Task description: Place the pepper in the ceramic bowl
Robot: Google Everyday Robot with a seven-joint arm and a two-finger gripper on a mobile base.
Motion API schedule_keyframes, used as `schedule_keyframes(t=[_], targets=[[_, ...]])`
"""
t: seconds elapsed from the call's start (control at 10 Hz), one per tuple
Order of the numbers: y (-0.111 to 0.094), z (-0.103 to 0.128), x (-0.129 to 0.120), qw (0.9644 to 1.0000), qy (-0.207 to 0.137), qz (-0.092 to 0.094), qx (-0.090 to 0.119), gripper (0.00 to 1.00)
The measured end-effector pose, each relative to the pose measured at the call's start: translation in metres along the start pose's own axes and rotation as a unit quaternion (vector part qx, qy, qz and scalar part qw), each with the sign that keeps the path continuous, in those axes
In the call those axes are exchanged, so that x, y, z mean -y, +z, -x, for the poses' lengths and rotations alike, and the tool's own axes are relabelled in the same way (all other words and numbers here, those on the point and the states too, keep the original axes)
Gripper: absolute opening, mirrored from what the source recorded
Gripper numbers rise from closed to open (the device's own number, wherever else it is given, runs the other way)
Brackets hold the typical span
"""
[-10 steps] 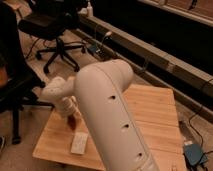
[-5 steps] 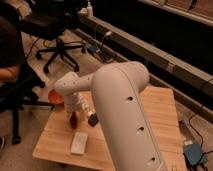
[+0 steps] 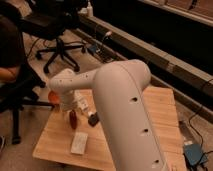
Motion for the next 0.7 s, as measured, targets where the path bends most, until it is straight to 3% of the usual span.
schedule_keyframes(t=[0.3, 0.7], targets=[[0.012, -0.004, -0.005, 0.9999, -0.002, -0.008, -0.009, 0.65], [0.031, 0.004, -0.004, 0.9996, 0.008, -0.024, 0.011, 0.65]])
